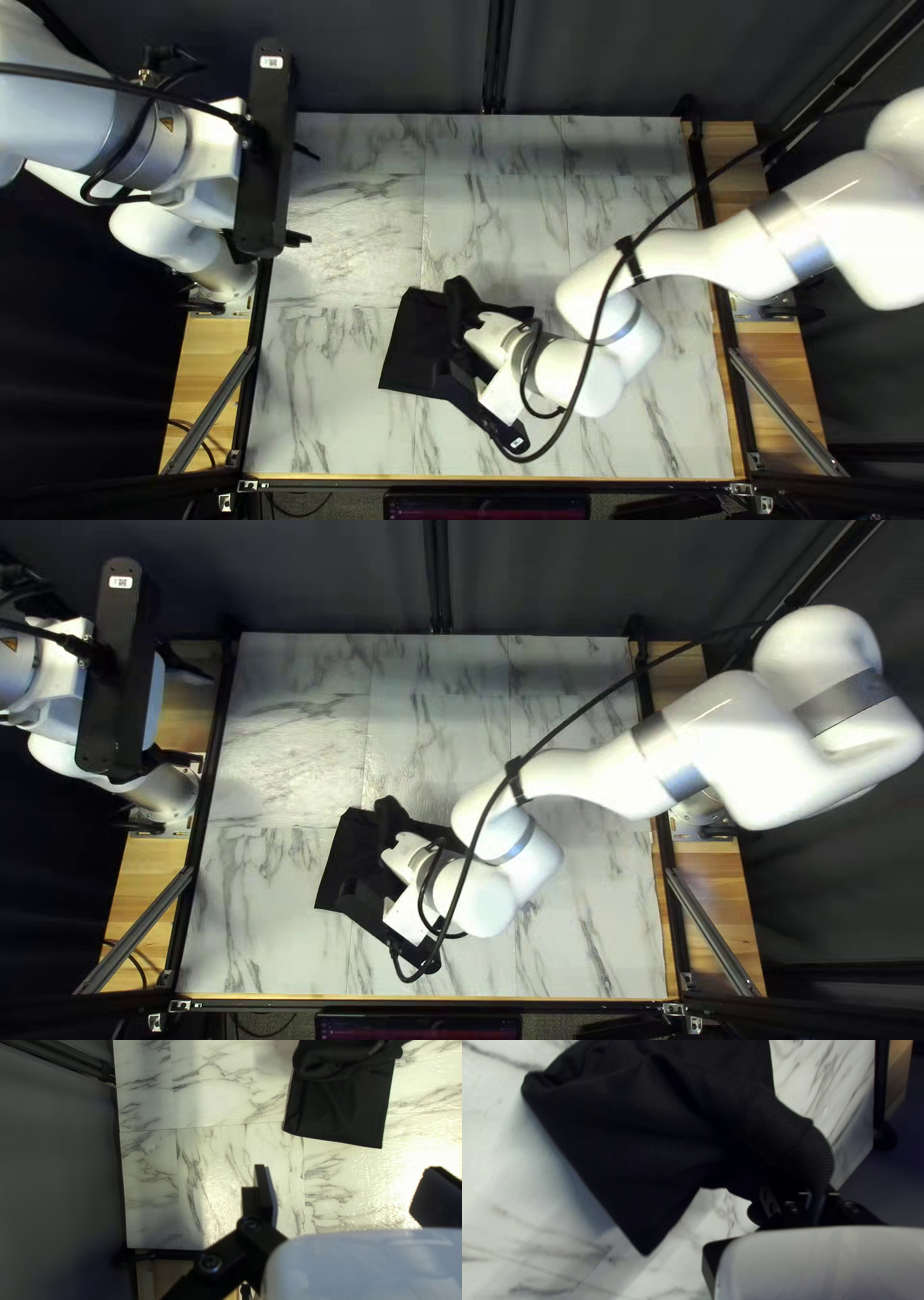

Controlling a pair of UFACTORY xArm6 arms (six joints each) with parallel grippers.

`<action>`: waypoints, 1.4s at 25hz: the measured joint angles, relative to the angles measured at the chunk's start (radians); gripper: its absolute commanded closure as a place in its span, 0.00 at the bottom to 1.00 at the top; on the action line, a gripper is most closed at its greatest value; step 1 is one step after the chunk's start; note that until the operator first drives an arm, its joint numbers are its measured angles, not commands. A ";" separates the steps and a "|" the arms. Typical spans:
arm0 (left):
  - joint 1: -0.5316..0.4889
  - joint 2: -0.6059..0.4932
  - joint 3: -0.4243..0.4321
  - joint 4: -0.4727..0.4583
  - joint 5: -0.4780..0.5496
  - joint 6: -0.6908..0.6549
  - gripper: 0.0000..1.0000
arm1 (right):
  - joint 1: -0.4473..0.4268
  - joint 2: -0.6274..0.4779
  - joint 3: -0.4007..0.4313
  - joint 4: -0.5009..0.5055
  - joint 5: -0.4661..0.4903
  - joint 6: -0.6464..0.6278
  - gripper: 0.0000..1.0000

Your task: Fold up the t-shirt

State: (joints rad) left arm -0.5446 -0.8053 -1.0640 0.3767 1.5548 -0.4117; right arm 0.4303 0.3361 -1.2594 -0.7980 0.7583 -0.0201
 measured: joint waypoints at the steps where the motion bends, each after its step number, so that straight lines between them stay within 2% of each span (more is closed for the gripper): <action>1: 0.000 0.000 0.000 0.000 0.000 0.000 0.00 | -0.004 0.018 -0.009 -0.005 -0.016 -0.003 1.00; 6: 0.000 0.000 0.000 0.000 0.000 0.000 0.00 | -0.013 0.097 -0.066 -0.019 -0.067 -0.021 1.00; 14: 0.000 0.000 0.000 0.000 0.000 0.000 0.00 | -0.014 0.188 -0.171 -0.022 -0.077 -0.067 1.00; 15: 0.000 0.000 0.000 0.000 0.000 0.000 0.00 | -0.014 0.198 -0.181 -0.021 -0.076 -0.073 0.40; 16: 0.000 0.000 0.000 0.000 0.000 0.000 0.00 | -0.015 0.209 -0.192 -0.019 -0.074 -0.081 0.00; 19: 0.000 0.000 0.000 0.000 0.000 0.000 0.00 | -0.014 0.224 -0.208 -0.009 -0.072 -0.098 0.00; 22: 0.000 0.000 0.000 0.000 0.000 0.000 0.00 | -0.010 0.203 -0.189 -0.008 -0.071 -0.092 0.00; 31: 0.000 0.000 0.000 0.000 0.000 0.000 0.00 | -0.001 0.087 -0.074 -0.062 -0.078 0.011 0.00; 35: 0.000 0.000 0.000 0.000 0.000 0.000 0.00 | 0.002 -0.012 0.026 -0.069 -0.073 0.052 0.00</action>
State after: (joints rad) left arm -0.5446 -0.8053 -1.0640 0.3767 1.5548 -0.4117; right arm 0.4326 0.3242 -1.2332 -0.8668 0.6854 0.0321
